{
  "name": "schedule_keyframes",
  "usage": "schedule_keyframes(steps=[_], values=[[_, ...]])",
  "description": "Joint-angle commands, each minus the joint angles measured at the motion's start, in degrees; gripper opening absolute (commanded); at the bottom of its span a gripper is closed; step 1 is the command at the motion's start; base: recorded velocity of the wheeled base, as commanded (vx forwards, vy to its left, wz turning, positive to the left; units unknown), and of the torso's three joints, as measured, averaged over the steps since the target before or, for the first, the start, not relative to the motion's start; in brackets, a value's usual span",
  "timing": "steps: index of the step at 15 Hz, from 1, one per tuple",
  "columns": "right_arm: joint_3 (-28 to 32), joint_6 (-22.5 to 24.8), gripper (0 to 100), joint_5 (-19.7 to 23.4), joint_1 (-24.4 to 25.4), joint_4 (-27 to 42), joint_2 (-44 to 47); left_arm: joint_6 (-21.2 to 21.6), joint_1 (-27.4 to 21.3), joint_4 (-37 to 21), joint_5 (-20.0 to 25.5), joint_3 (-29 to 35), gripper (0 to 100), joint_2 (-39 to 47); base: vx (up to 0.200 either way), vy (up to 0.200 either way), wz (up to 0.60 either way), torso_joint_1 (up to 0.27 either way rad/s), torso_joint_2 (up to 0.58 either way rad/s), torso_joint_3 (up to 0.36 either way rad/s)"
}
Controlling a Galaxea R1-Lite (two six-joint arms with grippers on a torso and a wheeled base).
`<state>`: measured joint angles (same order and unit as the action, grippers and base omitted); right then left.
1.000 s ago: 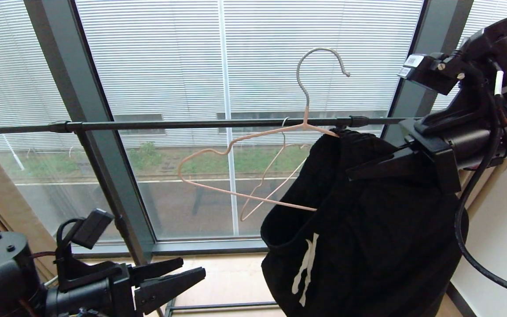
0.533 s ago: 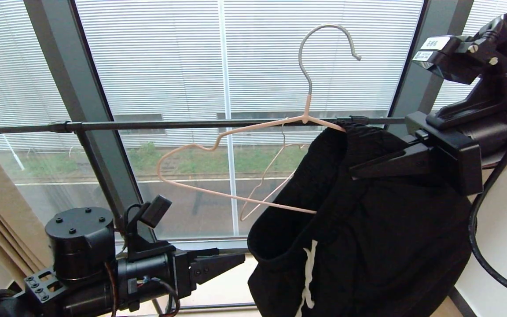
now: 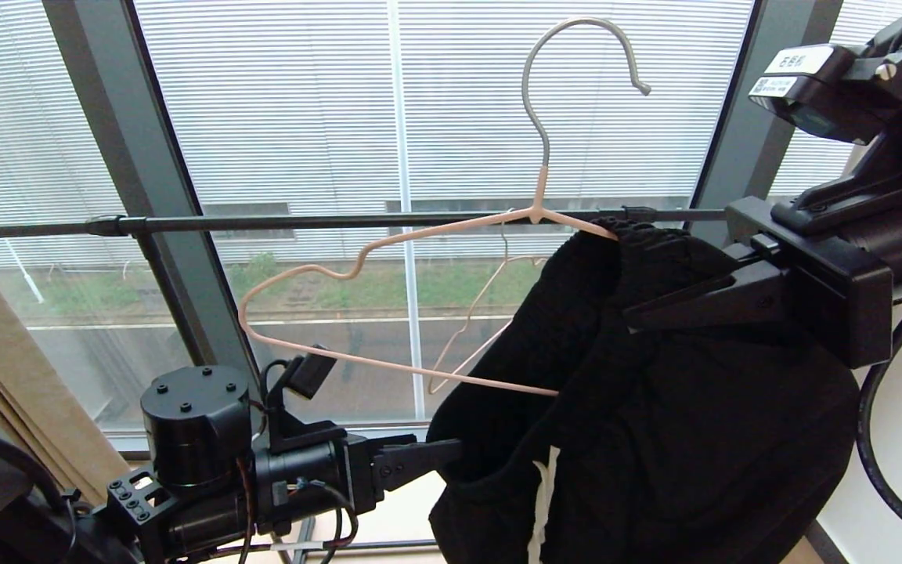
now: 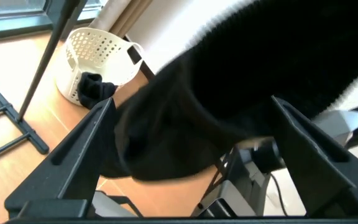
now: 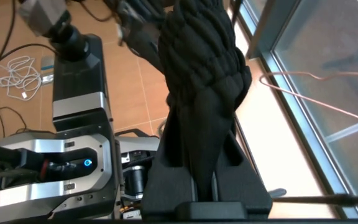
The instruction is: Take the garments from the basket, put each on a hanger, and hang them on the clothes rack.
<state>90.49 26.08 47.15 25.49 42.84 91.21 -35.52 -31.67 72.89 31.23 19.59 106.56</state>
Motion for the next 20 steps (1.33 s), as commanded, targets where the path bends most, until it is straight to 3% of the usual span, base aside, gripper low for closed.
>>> schedule_keyframes(steps=[1,4,5,10,14,20], values=[[-0.49,0.03,0,0.04,0.53,-0.04,-0.42,0.02,-0.06,0.59,-0.03,0.19,100,1.64,0.000,0.000,0.00,0.000,0.00,0.000],[-1.11,0.03,0,0.04,1.14,-0.30,-0.59,0.02,-0.23,3.05,-0.12,0.01,100,3.57,0.000,0.000,0.00,0.000,0.00,0.000],[-1.28,0.03,0,0.04,1.14,-0.39,-0.59,0.02,-0.85,3.67,-0.47,0.01,0,3.92,0.000,0.000,0.00,0.000,0.00,0.000],[-3.04,0.03,0,-0.04,0.53,-0.30,-2.00,0.02,-0.50,4.81,-1.35,-1.22,0,3.39,0.000,0.000,0.00,0.000,0.00,0.000],[-6.73,0.12,0,-0.40,-3.25,-0.21,-4.46,-0.07,3.02,9.82,-2.32,-5.09,0,3.31,0.000,0.000,0.00,0.000,0.00,0.000],[-14.11,1.08,0,-0.57,-8.00,0.05,-8.42,-0.07,6.27,11.84,-2.32,-6.58,0,3.39,0.000,0.000,0.00,0.000,0.00,0.000]])
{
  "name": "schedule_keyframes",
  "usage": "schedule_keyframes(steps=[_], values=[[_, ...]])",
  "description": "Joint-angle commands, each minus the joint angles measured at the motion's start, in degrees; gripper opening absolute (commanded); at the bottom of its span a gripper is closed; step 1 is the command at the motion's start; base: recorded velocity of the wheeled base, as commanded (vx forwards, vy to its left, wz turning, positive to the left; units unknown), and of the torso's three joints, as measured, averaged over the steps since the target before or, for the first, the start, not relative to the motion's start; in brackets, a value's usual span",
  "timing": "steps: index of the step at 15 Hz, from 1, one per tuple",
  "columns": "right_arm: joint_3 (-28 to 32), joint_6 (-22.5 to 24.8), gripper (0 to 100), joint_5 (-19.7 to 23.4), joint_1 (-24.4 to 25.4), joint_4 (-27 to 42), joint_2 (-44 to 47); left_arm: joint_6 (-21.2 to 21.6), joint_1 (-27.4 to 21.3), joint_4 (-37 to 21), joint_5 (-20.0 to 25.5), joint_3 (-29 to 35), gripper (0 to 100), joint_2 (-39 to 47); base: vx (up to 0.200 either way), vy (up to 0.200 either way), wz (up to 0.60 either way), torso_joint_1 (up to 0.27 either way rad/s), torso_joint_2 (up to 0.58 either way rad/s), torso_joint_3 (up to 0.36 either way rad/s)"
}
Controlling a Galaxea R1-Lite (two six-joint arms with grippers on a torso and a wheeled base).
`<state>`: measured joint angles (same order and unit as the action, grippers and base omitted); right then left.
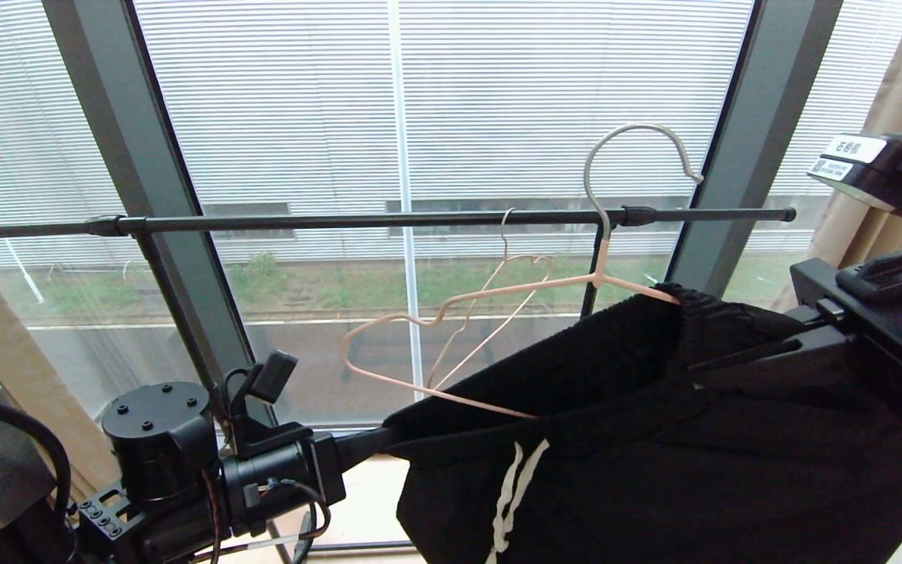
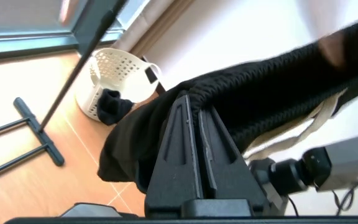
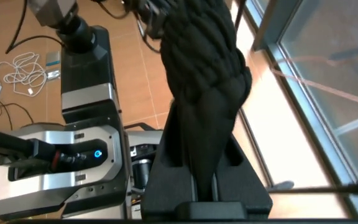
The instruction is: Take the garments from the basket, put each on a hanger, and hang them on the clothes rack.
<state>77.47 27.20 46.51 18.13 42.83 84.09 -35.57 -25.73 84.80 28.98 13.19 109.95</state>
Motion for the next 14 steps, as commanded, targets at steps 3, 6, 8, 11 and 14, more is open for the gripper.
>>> schedule_keyframes(steps=[3,6,8,11,14], values=[[-5.49,2.16,0,-1.95,-1.52,0.07,-2.62,-0.02,1.21,-0.07,-0.06,-0.01,0,0.00,0.000,0.000,0.00,0.000,0.00,0.000],[-7.16,3.21,0,-4.41,-1.43,0.07,-2.62,-0.02,1.74,-0.07,-0.06,0.26,0,0.09,0.000,0.000,0.00,0.000,0.00,0.000],[-8.04,3.92,0,-6.34,-1.34,0.07,-2.62,-0.02,2.00,-0.07,-0.06,0.34,0,0.09,0.000,0.000,0.00,0.000,0.00,0.000],[-10.32,4.71,0,-10.03,-1.16,-0.02,-2.62,0.06,2.27,-0.07,-0.06,0.43,0,0.09,0.000,0.000,0.00,0.000,0.00,0.000],[-11.20,5.41,0,-12.93,-1.16,-0.11,-2.62,0.06,2.36,-0.07,-0.06,0.78,0,0.09,0.000,0.000,0.00,0.000,0.00,0.000]])
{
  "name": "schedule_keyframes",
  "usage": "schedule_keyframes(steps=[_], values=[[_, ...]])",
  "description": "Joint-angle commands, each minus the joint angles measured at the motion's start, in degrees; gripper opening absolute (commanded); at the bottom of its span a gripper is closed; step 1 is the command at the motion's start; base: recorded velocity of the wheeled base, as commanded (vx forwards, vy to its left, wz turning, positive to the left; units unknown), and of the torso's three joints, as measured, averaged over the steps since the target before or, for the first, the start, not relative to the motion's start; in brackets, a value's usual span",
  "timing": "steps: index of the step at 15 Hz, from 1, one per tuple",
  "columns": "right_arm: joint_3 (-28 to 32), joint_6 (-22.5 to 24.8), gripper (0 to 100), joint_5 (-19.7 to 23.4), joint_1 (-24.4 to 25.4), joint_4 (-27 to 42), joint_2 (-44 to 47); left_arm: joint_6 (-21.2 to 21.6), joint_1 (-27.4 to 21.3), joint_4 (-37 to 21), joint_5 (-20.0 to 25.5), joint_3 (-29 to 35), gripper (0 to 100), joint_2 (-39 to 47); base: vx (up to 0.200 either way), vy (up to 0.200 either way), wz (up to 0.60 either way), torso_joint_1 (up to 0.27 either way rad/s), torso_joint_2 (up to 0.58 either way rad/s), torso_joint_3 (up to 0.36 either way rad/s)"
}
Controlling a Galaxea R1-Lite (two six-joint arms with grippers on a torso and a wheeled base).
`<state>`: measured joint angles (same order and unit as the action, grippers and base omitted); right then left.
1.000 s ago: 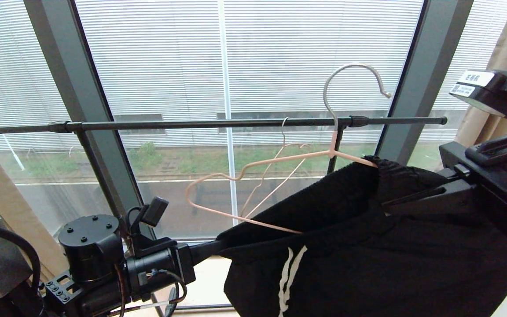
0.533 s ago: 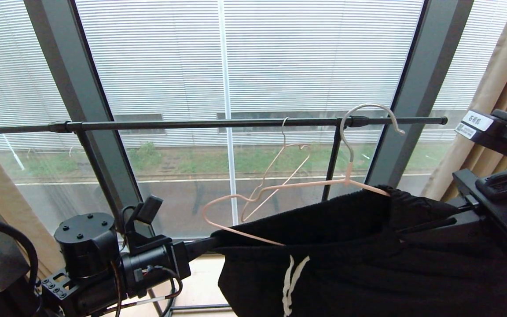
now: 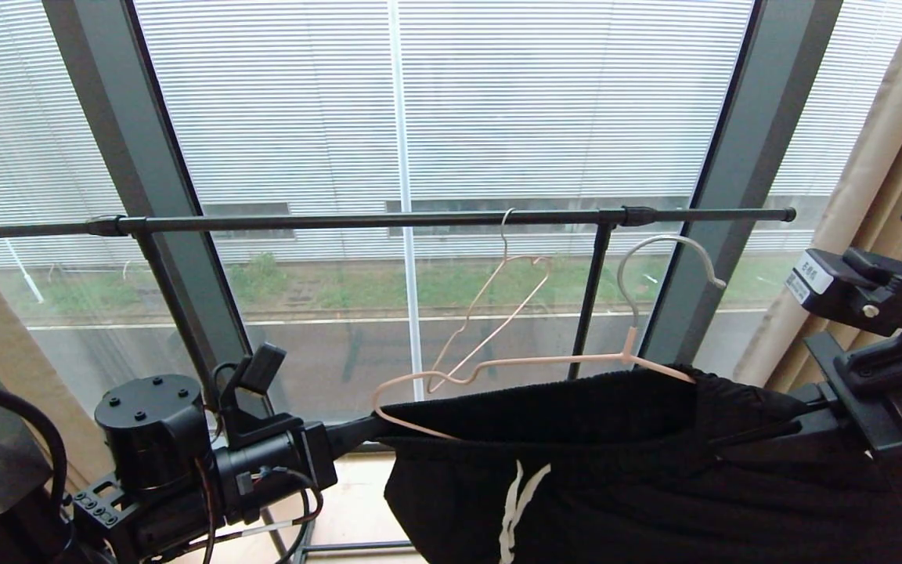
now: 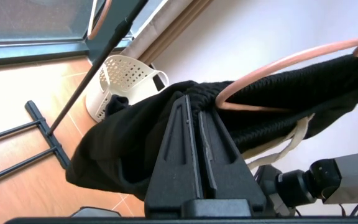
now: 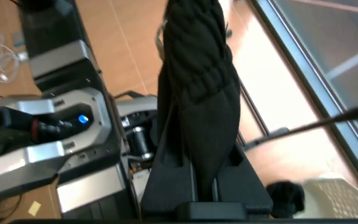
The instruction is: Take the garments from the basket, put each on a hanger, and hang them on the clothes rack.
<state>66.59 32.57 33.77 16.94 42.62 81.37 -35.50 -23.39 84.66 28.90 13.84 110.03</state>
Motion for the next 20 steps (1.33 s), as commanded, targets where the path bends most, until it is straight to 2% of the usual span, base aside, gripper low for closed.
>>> schedule_keyframes(steps=[1,7,11,13,14,15,17,20], values=[[-0.75,0.12,0,-1.07,0.02,-0.08,0.10,-0.01,0.01,0.06,0.01,0.14,0,0.01,0.000,0.000,0.00,0.000,0.00,0.000],[-2.42,0.12,0,-3.09,-0.25,-0.08,-0.69,0.17,0.81,0.15,0.01,0.05,0,-0.26,0.000,0.000,0.00,0.000,0.00,0.000],[-3.39,0.12,0,-3.62,-1.04,-0.08,-1.57,0.08,1.60,2.61,0.01,-0.30,0,-0.17,0.000,0.000,0.00,0.000,0.00,0.000],[-4.45,0.21,0,-8.46,-0.86,-0.69,-1.48,0.17,1.68,3.31,0.01,-0.48,0,-0.34,0.000,0.000,0.00,0.000,0.00,0.000],[-5.06,0.65,0,-9.51,-0.77,-1.57,-1.48,0.17,1.68,3.93,0.01,-0.56,0,-0.34,0.000,0.000,0.00,0.000,0.00,0.000],[-7.70,0.83,0,-11.97,-0.42,-5.09,-1.48,0.17,1.68,5.34,0.10,-1.36,0,-0.26,0.000,0.000,0.00,0.000,0.00,0.000],[-9.90,0.91,0,-13.03,-0.07,-7.81,-1.48,0.17,1.68,5.34,0.19,-1.62,0,-0.17,0.000,0.000,0.00,0.000,0.00,0.000],[-10.86,1.18,0,-14.26,1.78,-8.08,-1.39,0.17,1.68,5.34,0.28,-1.18,0,-0.26,0.000,0.000,0.00,0.000,0.00,0.000]])
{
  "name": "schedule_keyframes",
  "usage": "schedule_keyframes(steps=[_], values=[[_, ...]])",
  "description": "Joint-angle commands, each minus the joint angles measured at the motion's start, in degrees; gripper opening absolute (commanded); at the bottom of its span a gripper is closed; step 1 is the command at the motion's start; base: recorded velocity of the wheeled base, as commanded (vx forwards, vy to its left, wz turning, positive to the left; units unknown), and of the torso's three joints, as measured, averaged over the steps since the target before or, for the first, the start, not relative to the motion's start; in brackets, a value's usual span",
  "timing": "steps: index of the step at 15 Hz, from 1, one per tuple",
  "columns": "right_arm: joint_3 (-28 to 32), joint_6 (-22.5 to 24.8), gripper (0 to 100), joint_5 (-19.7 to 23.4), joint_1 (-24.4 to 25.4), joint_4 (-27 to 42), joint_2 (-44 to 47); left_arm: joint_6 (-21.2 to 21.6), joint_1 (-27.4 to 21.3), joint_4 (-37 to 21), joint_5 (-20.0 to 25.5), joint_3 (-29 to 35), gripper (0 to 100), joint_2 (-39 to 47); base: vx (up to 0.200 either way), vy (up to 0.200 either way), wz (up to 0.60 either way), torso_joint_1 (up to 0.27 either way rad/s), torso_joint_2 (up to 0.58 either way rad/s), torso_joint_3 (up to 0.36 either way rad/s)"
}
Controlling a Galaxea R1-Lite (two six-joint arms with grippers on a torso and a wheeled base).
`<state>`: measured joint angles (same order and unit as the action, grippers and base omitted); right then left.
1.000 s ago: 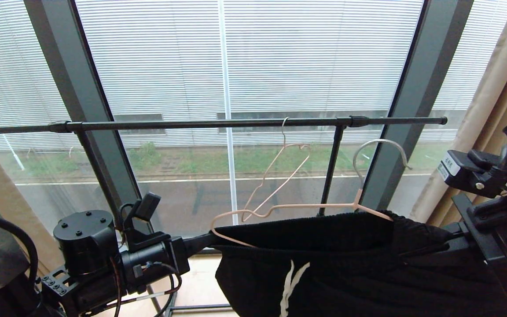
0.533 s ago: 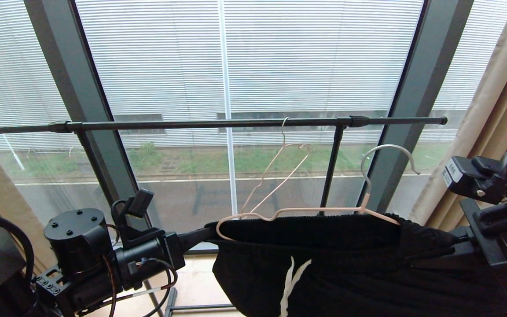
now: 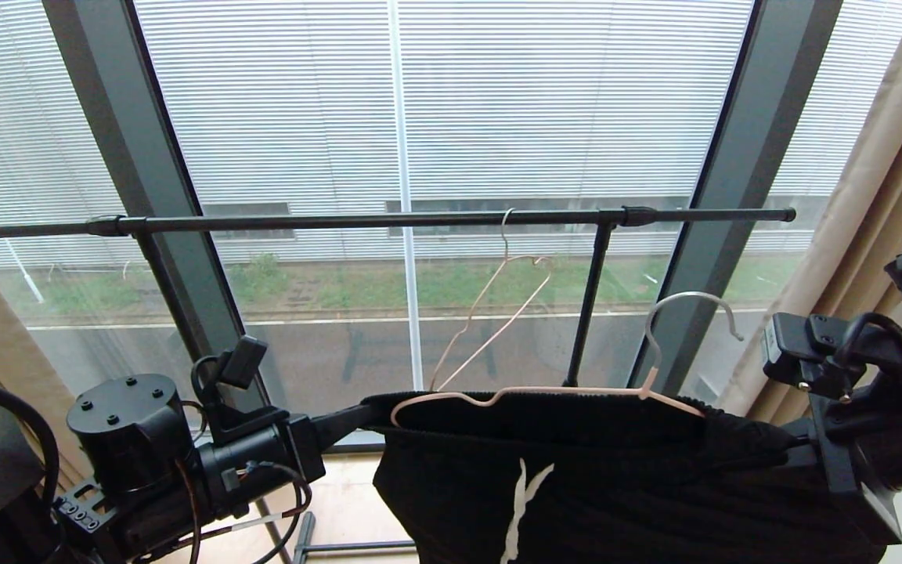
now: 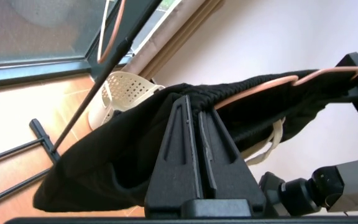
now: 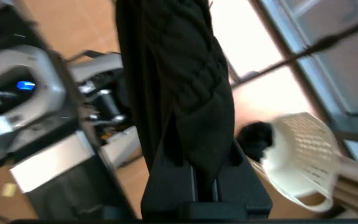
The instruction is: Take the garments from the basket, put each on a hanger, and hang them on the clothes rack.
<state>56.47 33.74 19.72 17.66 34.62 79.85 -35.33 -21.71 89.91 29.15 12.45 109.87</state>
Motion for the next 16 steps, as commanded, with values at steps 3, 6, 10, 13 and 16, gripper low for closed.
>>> schedule_keyframes(steps=[3,6,10,13,16], values=[[-2.24,-0.08,0,-3.29,3.08,-0.34,0.31,1.49,0.00,0.09,0.12,1.00,0,-0.54,0.000,0.000,0.00,0.000,0.00,0.000],[-6.02,0.01,0,-3.29,3.17,-5.44,0.48,3.69,0.44,-2.19,0.12,3.02,0,-2.65,0.000,0.000,0.00,0.000,0.00,0.000],[-7.34,0.01,0,-3.46,3.17,-5.79,0.04,4.74,2.81,-11.51,0.12,6.80,0,-6.60,0.000,0.000,0.00,0.000,0.00,0.000],[-7.69,0.01,0,-3.99,3.17,-5.62,0.13,5.09,3.34,-17.75,0.12,10.49,0,-8.98,0.000,0.000,0.00,0.000,0.00,0.000],[-7.69,-0.08,0,-3.99,3.25,-5.97,1.45,8.61,2.73,-28.91,0.12,15.77,0,-12.84,0.000,0.000,0.00,0.000,0.00,0.000]])
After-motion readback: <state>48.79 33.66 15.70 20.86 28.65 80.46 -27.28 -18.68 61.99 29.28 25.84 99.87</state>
